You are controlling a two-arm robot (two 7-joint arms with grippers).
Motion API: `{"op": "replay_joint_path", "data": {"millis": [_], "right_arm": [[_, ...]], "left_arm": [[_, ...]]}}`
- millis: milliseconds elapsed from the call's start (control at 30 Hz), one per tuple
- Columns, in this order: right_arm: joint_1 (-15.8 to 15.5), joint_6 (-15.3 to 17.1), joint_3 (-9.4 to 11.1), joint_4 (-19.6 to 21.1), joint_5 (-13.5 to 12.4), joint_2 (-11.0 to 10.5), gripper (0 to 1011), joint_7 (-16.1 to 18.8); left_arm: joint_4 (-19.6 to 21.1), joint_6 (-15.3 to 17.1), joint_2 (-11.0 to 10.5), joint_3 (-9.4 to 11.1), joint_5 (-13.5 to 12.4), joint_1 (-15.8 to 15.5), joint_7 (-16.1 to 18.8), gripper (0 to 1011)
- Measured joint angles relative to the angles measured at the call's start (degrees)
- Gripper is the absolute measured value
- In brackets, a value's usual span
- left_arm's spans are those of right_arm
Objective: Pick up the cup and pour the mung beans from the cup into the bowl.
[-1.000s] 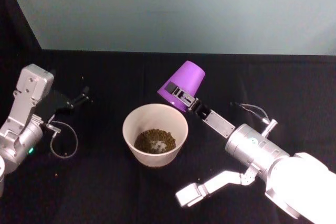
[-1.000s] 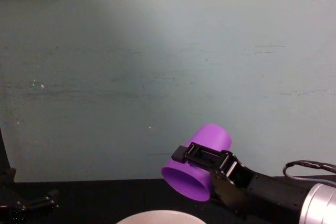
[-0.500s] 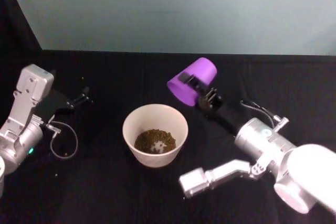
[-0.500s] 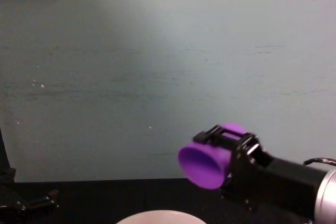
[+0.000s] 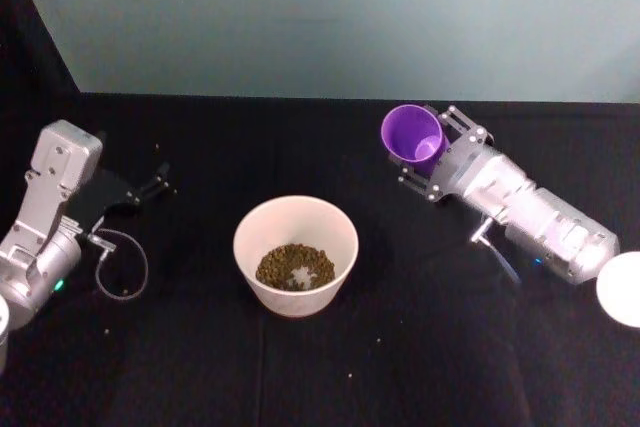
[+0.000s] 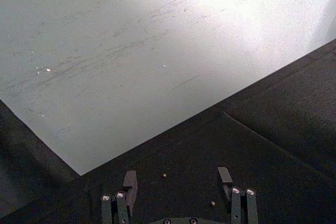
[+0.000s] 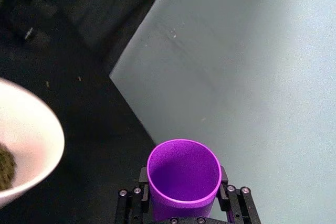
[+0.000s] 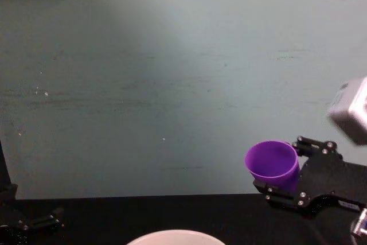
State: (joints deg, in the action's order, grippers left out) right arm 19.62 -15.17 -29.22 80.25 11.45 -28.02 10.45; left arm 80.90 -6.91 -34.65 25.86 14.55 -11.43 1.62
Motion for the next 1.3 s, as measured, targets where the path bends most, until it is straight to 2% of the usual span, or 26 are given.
{"op": "replay_joint_path", "data": {"millis": [33,67,100,133,200,233,267,300,567,800,1300], "right_arm": [[0.14,-0.14,0.58,-0.93,-2.46,0.41,731,1.5],[0.38,-0.04,1.74,-2.92,-7.22,1.37,731,4.61],[0.48,0.12,2.12,-3.66,-9.08,1.7,731,5.84],[0.74,0.75,3.12,-5.56,-13.05,2.65,731,8.53],[0.97,1.41,4.07,-7.29,-16.53,3.48,731,10.98],[1.2,1.92,4.97,-8.99,-19.71,4.35,731,13.19],[1.2,1.92,4.97,-8.99,-19.71,4.35,731,13.19],[1.41,2.18,5.68,-10.56,-22.14,5.12,731,15.14],[2.13,2.62,7.81,-16.43,-30.09,7.58,731,22.83],[2.19,3.22,7.8,-18.07,-32.22,7.69,731,25.25],[2.74,-0.49,5.96,-19.44,-30.63,7.09,731,26.6]], "left_arm": [[0.0,0.0,0.0,0.0,0.0,0.0,0.0,1000],[0.0,0.0,0.0,0.0,0.0,0.0,0.0,1000],[0.0,0.0,0.0,0.0,0.0,0.0,0.0,1000],[0.0,0.0,0.0,0.0,0.0,0.0,0.0,1000],[0.0,0.0,0.0,0.0,0.0,0.0,0.0,1000],[0.0,0.0,0.0,0.0,0.0,0.0,0.0,1000],[0.0,0.0,0.0,0.0,0.0,0.0,0.0,1000],[0.0,0.0,0.0,0.0,0.0,0.0,0.0,1000],[0.0,0.0,0.0,0.0,0.0,0.0,0.0,1000],[0.0,0.0,0.0,0.0,0.0,0.0,0.0,1000],[0.0,0.0,0.0,0.0,0.0,0.0,0.0,1000]]}}
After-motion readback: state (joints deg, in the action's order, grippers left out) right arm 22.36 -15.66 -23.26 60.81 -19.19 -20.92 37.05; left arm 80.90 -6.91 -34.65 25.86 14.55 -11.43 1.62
